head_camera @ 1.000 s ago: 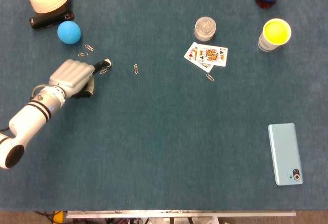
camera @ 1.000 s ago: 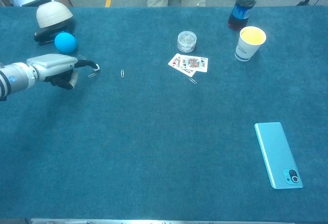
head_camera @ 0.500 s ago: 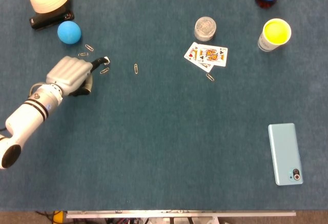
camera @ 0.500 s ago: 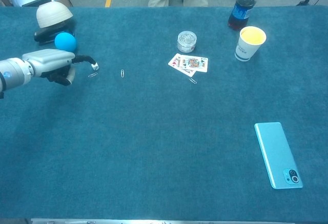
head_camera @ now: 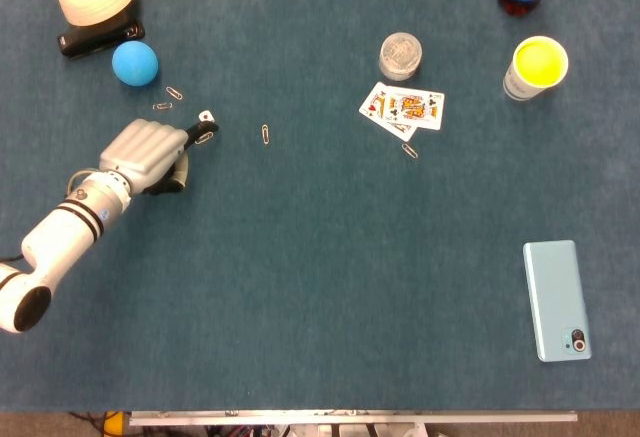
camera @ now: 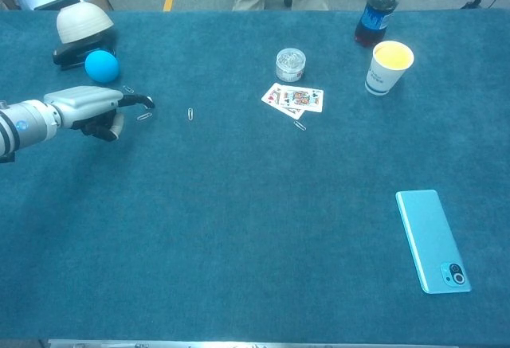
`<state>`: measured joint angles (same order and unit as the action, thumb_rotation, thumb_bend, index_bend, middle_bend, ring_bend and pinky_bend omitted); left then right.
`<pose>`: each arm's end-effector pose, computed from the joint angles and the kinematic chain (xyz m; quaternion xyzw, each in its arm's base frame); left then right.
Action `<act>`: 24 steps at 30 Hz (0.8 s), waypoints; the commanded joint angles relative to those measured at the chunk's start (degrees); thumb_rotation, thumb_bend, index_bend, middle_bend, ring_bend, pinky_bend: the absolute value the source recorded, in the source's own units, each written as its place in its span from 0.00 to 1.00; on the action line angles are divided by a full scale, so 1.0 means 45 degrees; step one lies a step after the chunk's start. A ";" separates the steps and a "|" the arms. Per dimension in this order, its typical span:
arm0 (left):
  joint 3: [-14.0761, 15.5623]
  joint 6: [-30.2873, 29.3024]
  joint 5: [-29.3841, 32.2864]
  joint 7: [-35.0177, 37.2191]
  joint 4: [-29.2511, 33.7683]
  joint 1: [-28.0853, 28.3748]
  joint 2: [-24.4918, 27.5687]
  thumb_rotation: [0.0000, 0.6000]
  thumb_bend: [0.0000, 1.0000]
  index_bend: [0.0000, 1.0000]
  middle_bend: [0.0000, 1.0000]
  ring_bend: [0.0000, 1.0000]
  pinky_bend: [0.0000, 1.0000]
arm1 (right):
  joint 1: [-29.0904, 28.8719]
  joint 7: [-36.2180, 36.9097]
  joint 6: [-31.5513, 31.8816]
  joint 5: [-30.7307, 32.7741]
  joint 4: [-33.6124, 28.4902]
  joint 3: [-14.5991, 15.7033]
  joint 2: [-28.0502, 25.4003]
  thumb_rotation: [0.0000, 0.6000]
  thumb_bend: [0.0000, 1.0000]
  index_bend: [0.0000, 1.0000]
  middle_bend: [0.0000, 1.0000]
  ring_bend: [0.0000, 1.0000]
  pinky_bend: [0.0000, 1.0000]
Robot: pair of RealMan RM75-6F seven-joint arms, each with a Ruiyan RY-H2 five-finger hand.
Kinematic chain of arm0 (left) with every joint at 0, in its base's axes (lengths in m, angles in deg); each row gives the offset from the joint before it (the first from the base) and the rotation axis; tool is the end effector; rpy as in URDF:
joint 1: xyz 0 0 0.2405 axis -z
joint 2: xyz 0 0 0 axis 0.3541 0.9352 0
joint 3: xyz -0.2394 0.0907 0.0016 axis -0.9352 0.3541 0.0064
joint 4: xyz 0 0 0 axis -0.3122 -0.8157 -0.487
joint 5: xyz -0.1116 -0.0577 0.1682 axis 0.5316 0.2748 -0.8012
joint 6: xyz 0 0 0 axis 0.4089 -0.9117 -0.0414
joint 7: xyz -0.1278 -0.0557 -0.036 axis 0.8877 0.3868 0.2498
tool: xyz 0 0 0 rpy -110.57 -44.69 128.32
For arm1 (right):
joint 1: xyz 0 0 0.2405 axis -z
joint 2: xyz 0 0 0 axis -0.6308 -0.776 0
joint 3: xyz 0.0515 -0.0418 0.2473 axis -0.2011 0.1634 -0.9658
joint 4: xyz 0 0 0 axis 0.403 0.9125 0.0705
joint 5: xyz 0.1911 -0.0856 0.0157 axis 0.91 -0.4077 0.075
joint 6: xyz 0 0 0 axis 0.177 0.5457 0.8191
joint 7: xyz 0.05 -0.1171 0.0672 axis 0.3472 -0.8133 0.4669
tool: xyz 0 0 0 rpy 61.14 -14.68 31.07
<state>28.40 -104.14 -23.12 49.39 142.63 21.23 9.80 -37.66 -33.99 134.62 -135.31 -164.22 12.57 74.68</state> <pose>-0.2433 0.3345 -0.0022 -0.7885 -0.4581 -0.2219 0.3451 -0.3327 -0.1466 0.1921 0.5478 -0.4129 0.3736 0.6244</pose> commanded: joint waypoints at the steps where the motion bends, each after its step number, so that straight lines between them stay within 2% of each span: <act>1: 0.0002 -0.0013 0.0007 0.0036 -0.0071 -0.0013 -0.0018 0.88 0.88 0.10 1.00 1.00 0.99 | -0.0008 0.0001 -0.0010 -0.0018 0.0007 0.0002 0.0010 1.00 0.45 0.28 0.38 0.27 0.35; 14: -0.0067 0.0118 0.0117 0.0392 -0.0752 -0.0018 -0.0293 0.88 0.88 0.10 1.00 1.00 0.99 | 0.0015 -0.0073 0.0031 -0.0029 -0.0034 -0.0008 0.0027 1.00 0.45 0.28 0.38 0.27 0.35; 24: -0.0241 0.0158 0.0121 0.0497 -0.0900 0.0109 -0.0073 0.89 0.88 0.10 1.00 1.00 0.99 | 0.0000 -0.0212 -0.0026 -0.0029 -0.0117 0.0006 0.0027 1.00 0.45 0.28 0.38 0.27 0.35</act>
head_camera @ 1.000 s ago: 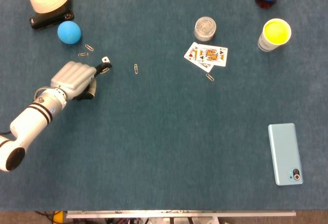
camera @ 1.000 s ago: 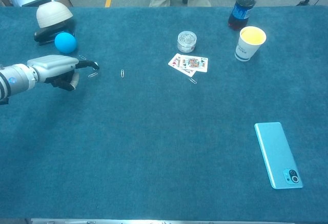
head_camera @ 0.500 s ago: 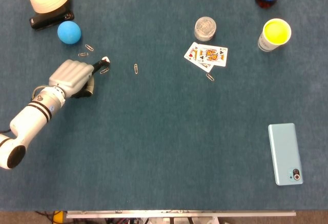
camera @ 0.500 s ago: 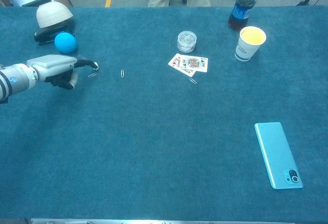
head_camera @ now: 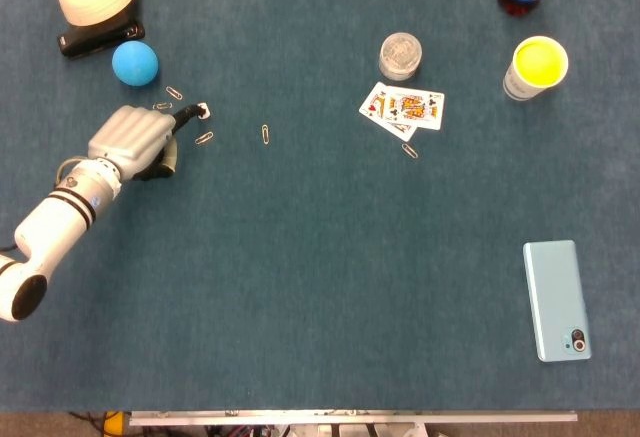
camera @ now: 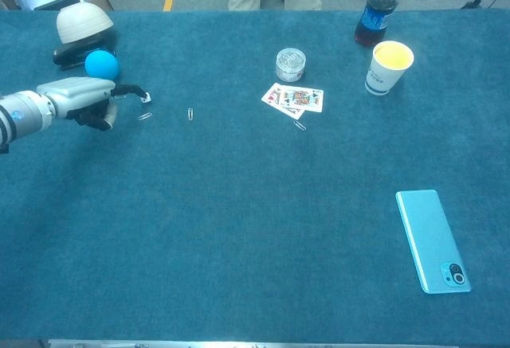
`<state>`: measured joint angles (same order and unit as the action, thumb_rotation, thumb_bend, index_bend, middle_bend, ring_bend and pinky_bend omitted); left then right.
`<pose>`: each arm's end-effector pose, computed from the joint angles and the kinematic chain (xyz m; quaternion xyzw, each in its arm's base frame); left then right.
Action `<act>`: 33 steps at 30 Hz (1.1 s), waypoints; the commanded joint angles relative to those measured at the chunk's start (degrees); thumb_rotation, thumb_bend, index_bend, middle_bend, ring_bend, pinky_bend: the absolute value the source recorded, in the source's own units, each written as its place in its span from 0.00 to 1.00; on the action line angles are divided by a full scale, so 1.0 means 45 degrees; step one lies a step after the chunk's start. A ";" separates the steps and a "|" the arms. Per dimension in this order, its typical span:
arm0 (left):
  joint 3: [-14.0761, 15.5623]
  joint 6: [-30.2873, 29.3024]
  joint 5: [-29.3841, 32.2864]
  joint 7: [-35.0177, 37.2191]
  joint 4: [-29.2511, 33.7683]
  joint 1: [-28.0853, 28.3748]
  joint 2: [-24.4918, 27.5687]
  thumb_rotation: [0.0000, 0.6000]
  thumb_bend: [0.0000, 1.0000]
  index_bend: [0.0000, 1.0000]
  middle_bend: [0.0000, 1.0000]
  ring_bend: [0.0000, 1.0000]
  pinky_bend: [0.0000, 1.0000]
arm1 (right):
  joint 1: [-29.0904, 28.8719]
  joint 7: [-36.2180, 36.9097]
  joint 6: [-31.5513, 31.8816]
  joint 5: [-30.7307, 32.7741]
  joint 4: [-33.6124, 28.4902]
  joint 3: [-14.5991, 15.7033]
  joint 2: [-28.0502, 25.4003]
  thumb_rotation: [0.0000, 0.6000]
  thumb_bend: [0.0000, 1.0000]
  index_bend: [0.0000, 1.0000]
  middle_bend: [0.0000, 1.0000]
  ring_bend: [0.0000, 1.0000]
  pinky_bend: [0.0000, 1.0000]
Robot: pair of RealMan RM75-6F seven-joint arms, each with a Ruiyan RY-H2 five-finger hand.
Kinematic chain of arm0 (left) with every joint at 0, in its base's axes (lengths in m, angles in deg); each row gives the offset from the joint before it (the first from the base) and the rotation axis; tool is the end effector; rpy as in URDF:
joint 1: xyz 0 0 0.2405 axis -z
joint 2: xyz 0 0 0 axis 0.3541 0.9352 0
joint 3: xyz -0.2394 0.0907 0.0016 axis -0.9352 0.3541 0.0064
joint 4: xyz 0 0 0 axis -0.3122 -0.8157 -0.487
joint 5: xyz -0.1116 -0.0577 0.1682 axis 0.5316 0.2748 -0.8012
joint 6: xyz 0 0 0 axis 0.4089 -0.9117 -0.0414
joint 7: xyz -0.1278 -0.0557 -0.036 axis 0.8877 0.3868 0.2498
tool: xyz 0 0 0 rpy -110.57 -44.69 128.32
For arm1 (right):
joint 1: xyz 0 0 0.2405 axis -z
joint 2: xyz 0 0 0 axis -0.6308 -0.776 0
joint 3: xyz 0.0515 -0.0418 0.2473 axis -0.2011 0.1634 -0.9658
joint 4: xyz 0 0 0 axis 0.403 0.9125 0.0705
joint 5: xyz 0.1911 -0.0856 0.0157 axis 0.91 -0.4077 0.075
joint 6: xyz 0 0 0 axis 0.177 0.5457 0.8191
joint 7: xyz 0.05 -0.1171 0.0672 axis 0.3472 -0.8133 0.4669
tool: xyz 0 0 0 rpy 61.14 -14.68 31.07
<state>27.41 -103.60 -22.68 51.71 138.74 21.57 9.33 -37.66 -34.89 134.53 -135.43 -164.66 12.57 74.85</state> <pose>-0.2518 0.3507 0.0063 -0.7738 -0.4639 -0.2263 0.3672 -0.3310 -0.1467 0.1899 0.5500 -0.4119 0.3717 0.6242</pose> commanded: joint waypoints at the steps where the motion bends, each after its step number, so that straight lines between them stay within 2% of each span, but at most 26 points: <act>1: -0.0031 0.0069 0.0045 -0.0029 -0.0056 0.0051 0.0050 0.89 0.88 0.10 1.00 1.00 0.99 | 0.0000 -0.0024 -0.0012 -0.0001 -0.0030 0.0008 -0.0011 1.00 0.45 0.28 0.38 0.27 0.35; 10: -0.0141 0.0040 0.0164 -0.0010 -0.0084 0.0075 0.0182 0.89 0.88 0.10 1.00 1.00 0.98 | 0.0000 -0.0092 0.0005 0.0023 -0.0081 -0.0020 -0.0016 1.00 0.45 0.28 0.38 0.27 0.35; 14: -0.0244 -0.0847 -0.0037 -0.0168 0.0615 -0.0204 0.0664 0.89 0.88 0.10 1.00 1.00 0.97 | 0.0000 -0.0034 0.0018 0.0056 -0.0026 -0.0053 -0.0013 1.00 0.45 0.28 0.38 0.27 0.35; 16: -0.0277 -0.1401 -0.0178 -0.0214 0.0995 -0.0418 0.0906 0.89 0.87 0.10 0.97 0.97 0.93 | -0.0013 0.0007 0.0004 0.0060 0.0029 -0.0065 0.0011 1.00 0.45 0.28 0.38 0.27 0.35; 20: -0.0304 -0.2811 -0.0521 -0.0211 0.1768 -0.1052 0.1361 0.87 0.86 0.08 0.77 0.73 0.79 | -0.0027 0.0079 -0.0023 0.0094 0.0147 -0.0087 0.0060 1.00 0.45 0.28 0.38 0.27 0.35; 24: -0.0115 -0.4260 -0.0906 -0.0489 0.2447 -0.1846 0.1815 0.70 0.80 0.07 0.56 0.50 0.60 | -0.0046 0.0112 -0.0034 0.0105 0.0234 -0.0109 0.0098 1.00 0.45 0.28 0.38 0.27 0.35; 30: 0.0068 -0.6203 -0.1190 -0.0861 0.2964 -0.3011 0.2195 0.66 0.74 0.07 0.32 0.29 0.39 | -0.0061 0.0113 0.0023 0.0056 0.0276 -0.0139 0.0161 1.00 0.45 0.28 0.38 0.27 0.35; 33: 0.0157 -0.7396 -0.1412 -0.1015 0.3122 -0.3723 0.2334 0.67 0.74 0.07 0.27 0.23 0.32 | -0.0014 0.0089 0.0150 0.0019 0.0298 -0.0144 0.0197 1.00 0.45 0.28 0.38 0.26 0.35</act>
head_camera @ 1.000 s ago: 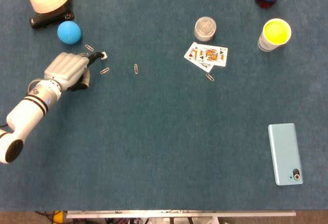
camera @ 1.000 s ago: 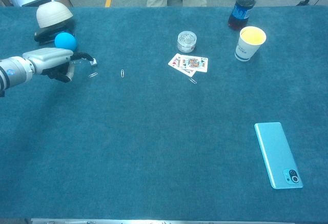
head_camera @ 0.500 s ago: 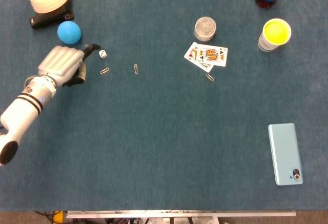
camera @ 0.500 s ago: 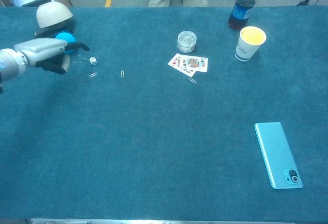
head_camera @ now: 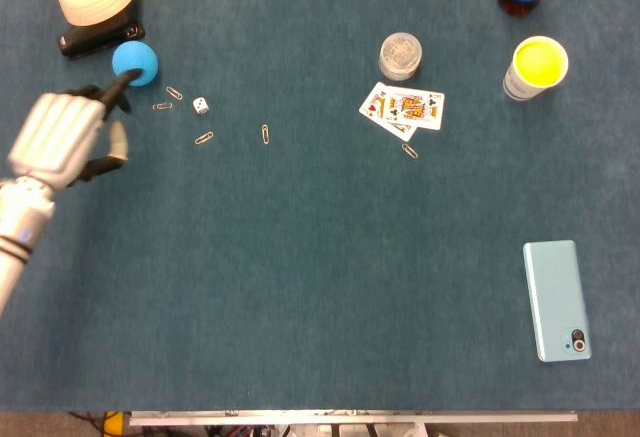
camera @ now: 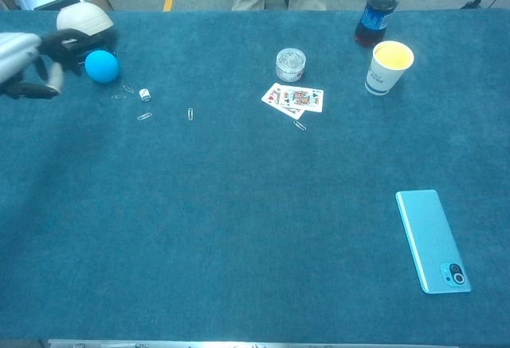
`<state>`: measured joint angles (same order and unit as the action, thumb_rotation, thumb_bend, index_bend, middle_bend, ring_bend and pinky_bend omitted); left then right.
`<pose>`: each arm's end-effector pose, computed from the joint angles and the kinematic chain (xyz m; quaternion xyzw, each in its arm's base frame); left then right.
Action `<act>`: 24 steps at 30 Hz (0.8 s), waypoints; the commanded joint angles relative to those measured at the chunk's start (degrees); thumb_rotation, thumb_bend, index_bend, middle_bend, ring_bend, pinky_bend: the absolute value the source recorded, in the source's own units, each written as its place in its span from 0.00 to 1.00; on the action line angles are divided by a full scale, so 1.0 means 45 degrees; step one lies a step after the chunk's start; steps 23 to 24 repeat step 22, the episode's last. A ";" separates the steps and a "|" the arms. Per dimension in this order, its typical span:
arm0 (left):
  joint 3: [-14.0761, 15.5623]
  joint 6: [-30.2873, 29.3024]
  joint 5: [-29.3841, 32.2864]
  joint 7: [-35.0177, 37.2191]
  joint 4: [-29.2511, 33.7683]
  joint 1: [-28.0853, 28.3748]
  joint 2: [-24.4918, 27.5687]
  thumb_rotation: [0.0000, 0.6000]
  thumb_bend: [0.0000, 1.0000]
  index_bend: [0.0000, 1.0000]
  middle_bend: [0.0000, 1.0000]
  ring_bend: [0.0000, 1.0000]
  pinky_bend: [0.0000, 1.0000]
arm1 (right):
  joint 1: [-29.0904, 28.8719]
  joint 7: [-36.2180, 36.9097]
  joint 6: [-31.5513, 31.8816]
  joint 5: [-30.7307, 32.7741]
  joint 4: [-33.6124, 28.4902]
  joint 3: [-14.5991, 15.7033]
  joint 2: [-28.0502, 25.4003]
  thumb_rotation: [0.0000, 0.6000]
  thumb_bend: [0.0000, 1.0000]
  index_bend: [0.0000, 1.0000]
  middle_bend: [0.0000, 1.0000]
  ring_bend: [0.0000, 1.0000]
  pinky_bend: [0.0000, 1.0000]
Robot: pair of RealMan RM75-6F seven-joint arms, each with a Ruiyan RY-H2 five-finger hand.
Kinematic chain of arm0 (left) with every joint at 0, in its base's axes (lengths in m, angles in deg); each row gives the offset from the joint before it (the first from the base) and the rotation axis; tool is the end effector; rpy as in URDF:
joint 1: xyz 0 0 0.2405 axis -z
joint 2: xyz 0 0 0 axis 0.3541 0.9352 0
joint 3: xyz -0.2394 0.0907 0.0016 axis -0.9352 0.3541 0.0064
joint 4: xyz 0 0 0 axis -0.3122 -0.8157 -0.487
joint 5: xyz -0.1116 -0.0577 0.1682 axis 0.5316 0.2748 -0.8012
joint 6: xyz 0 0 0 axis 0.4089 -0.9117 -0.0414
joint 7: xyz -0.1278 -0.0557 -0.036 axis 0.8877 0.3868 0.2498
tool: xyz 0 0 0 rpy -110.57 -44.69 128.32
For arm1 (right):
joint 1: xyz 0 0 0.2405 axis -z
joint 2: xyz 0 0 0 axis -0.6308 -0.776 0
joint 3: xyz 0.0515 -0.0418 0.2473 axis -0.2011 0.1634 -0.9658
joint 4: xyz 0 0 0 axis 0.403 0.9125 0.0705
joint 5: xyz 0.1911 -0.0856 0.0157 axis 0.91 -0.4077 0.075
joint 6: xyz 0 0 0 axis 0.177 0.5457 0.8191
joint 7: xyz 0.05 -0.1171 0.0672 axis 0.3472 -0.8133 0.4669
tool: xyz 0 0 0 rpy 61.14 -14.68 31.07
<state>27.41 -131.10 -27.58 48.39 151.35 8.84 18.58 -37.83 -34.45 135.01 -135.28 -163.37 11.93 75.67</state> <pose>-0.2605 0.3020 0.0865 -0.7017 -0.4043 -0.3652 0.4591 -0.3330 -0.1499 0.1905 0.5461 -0.4052 0.3781 0.6282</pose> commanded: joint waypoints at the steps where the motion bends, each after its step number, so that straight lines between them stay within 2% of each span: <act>1: 0.0179 -0.1515 -0.0383 -0.0293 0.0336 -0.1043 0.0300 0.68 0.74 0.07 0.25 0.21 0.29 | 0.0035 -0.0009 0.0070 -0.0019 0.0014 -0.0004 0.0021 1.00 0.45 0.28 0.38 0.25 0.35; 6: 0.0368 -0.3234 -0.0688 -0.0521 0.0320 -0.2202 0.0347 0.68 0.72 0.07 0.19 0.12 0.14 | 0.0135 -0.0054 0.0186 0.0025 -0.0036 0.0009 0.0012 1.00 0.45 0.28 0.35 0.21 0.31; 9: 0.0438 -0.3897 -0.0727 -0.0639 0.0431 -0.2734 0.0395 0.68 0.70 0.07 0.17 0.09 0.10 | 0.0170 -0.0082 0.0235 0.0015 -0.0066 0.0017 0.0015 1.00 0.45 0.28 0.32 0.17 0.27; 17: 0.0790 -0.5301 -0.0804 -0.0781 0.1012 -0.4224 0.0691 0.71 0.70 0.07 0.17 0.09 0.09 | 0.0242 0.0022 0.0355 -0.0136 -0.0028 0.0074 0.0060 1.00 0.45 0.28 0.31 0.16 0.25; 24: 0.0769 -0.5732 -0.0986 -0.0686 0.1102 -0.4662 0.0698 0.71 0.70 0.07 0.17 0.09 0.09 | 0.0206 0.0081 0.0301 -0.0193 0.0003 0.0081 0.0056 1.00 0.45 0.28 0.31 0.16 0.25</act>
